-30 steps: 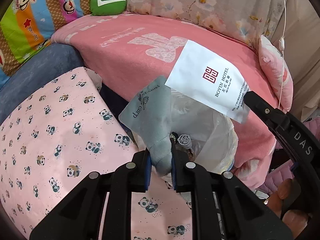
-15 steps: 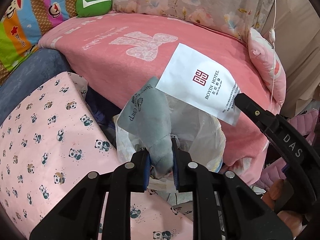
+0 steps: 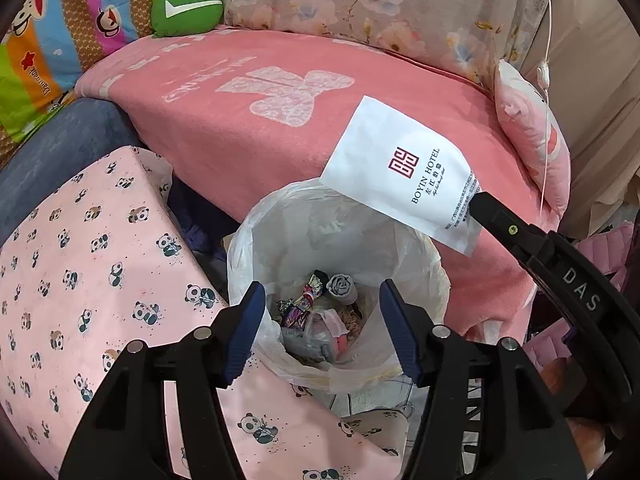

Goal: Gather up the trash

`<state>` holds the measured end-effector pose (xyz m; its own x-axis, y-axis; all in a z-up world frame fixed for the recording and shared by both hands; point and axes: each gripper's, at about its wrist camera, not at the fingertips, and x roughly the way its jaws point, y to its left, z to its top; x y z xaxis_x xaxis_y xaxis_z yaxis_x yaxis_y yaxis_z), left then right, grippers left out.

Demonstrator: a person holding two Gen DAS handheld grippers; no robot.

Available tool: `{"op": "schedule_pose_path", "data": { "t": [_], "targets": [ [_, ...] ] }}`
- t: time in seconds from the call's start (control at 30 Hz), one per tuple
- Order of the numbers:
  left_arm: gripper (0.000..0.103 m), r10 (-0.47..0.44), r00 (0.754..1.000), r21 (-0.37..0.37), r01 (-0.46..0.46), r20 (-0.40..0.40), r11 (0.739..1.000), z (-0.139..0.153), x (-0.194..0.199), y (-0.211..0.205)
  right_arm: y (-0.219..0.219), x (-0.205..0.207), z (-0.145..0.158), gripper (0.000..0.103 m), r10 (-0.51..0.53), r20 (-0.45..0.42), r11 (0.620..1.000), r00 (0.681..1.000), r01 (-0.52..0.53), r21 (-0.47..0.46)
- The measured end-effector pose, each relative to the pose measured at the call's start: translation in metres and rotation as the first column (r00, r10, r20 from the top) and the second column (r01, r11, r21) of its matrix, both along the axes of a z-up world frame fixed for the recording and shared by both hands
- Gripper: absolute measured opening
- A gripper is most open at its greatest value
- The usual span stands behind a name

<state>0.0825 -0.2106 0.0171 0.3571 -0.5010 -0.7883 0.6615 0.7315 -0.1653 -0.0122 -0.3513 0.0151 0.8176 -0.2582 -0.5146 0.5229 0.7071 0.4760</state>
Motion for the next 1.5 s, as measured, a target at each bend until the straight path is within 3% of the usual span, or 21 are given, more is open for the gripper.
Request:
{"op": "schedule_pose_path", "data": {
  "t": [0.33, 0.6, 0.97, 1.27, 1.37, 1.5],
  "targets": [
    [0.071, 0.073, 0.997, -0.002, -0.073, 0.01, 0.997, -0.002, 0.009, 0.021, 0.007, 0.013, -0.004, 0.017, 0.038, -0.023, 0.999, 0.999, -0.038, 0.003],
    [0.071, 0.115, 0.993, -0.003, -0.115, -0.008, 0.993, -0.008, 0.02, 0.039, 0.018, 0.028, -0.01, 0.022, 0.076, -0.058, 0.997, 0.995, -0.075, 0.016],
    [0.072, 0.144, 0.99, -0.001, -0.144, -0.006, 0.99, -0.01, 0.022, 0.052, 0.038, 0.038, -0.006, 0.039, 0.111, -0.149, 0.991, 0.983, -0.121, -0.059],
    [0.081, 0.18, 0.983, 0.023, -0.181, 0.038, 0.983, -0.009, 0.019, 0.067, 0.056, 0.035, -0.002, 0.057, 0.128, -0.226, 0.976, 0.966, -0.163, -0.144],
    [0.089, 0.197, 0.979, 0.034, -0.199, 0.056, 0.979, -0.01, 0.017, 0.074, 0.061, 0.031, -0.001, 0.062, 0.127, -0.244, 0.972, 0.961, -0.17, -0.165],
    [0.09, 0.216, 0.973, 0.06, -0.221, 0.087, 0.973, -0.012, 0.015, 0.083, 0.066, 0.028, 0.0, 0.067, 0.116, -0.278, 0.967, 0.954, -0.173, -0.189]
  ]
}}
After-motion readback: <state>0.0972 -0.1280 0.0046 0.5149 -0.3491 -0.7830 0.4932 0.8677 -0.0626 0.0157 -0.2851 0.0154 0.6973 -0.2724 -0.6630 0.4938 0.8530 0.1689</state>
